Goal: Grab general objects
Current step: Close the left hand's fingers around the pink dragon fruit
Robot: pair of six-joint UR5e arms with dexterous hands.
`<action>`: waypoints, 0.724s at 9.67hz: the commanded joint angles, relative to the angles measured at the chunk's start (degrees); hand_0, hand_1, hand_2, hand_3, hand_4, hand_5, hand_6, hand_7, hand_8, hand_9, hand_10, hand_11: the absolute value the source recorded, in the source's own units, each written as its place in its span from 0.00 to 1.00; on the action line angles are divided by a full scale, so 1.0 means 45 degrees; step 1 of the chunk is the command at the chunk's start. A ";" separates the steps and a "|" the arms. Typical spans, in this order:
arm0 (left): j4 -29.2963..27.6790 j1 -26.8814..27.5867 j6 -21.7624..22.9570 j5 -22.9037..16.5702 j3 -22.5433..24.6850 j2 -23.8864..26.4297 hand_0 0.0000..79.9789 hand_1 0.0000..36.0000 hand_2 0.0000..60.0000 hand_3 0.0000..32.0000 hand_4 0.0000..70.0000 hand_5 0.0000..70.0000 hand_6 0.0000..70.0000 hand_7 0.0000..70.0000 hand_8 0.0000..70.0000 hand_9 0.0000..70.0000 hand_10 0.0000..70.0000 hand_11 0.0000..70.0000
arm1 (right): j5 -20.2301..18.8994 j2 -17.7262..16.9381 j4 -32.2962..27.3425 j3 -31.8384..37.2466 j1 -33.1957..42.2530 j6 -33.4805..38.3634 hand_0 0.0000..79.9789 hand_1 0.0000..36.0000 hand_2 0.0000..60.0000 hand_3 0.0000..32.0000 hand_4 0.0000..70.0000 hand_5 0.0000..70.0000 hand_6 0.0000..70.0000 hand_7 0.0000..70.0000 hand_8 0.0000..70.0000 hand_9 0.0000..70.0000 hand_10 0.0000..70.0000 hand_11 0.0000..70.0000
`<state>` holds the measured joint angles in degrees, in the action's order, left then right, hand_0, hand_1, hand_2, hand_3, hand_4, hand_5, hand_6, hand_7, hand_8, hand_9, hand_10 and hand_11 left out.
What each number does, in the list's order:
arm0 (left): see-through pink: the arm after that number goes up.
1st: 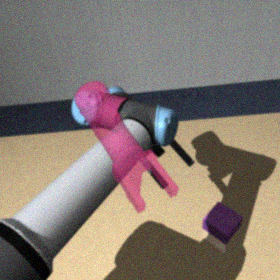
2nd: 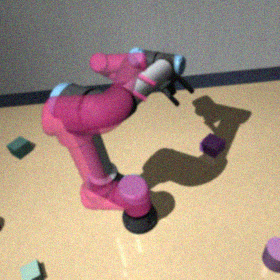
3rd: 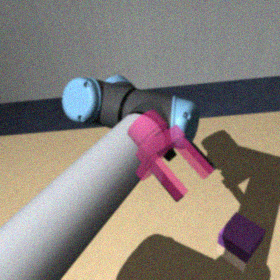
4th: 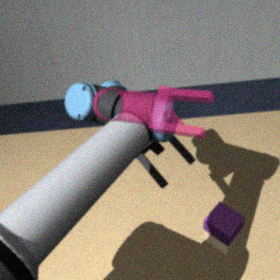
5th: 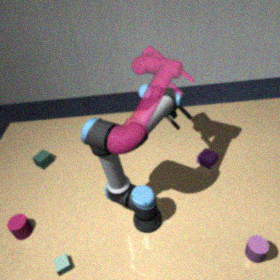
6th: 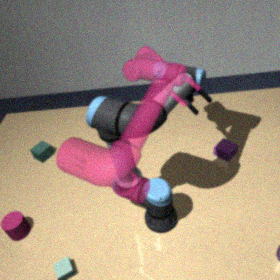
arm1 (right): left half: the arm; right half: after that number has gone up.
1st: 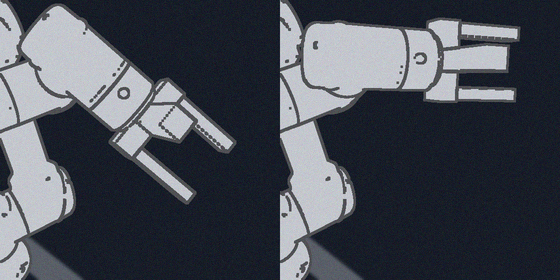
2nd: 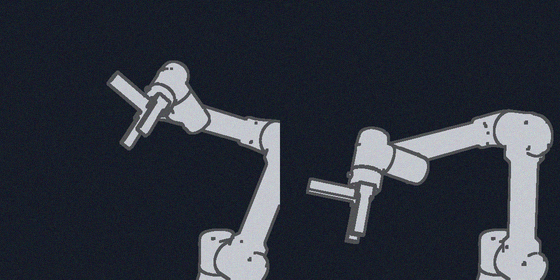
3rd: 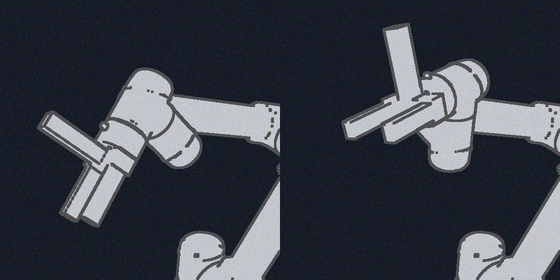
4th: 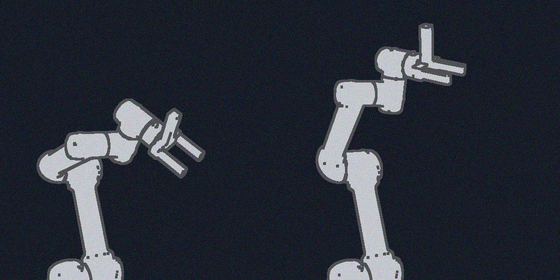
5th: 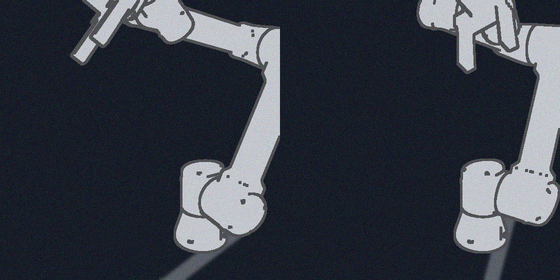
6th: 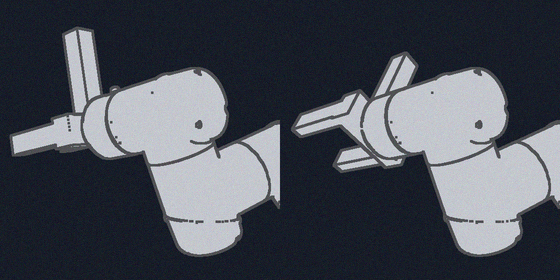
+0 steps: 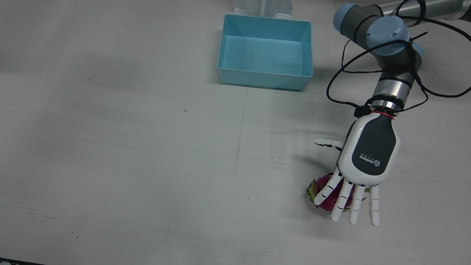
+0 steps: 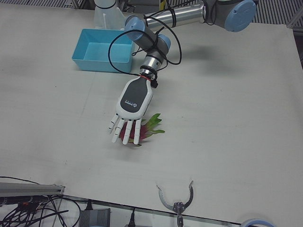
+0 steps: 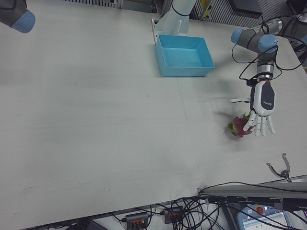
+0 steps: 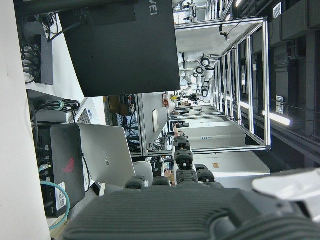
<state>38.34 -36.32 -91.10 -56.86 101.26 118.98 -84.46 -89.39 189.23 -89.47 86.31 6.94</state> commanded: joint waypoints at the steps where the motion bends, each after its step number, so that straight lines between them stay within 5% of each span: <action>1: -0.0900 -0.0113 -0.0107 0.0019 -0.1092 0.0044 0.57 0.28 0.15 0.57 0.00 0.23 0.00 0.10 0.15 0.00 0.00 0.00 | 0.0000 0.0000 0.0000 0.0000 0.0000 0.0000 0.00 0.00 0.00 0.00 0.00 0.00 0.00 0.00 0.00 0.00 0.00 0.00; 7: -0.2600 -0.0738 -0.1627 0.0000 -0.2578 0.0024 0.55 0.27 0.17 0.64 0.00 0.21 0.00 0.10 0.16 0.00 0.00 0.01 | 0.0000 0.0000 0.0000 0.0000 0.0000 0.0000 0.00 0.00 0.00 0.00 0.00 0.00 0.00 0.00 0.00 0.00 0.00 0.00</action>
<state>29.56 -39.46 -95.01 -56.86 92.53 119.11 -84.46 -89.38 189.23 -89.47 86.31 6.94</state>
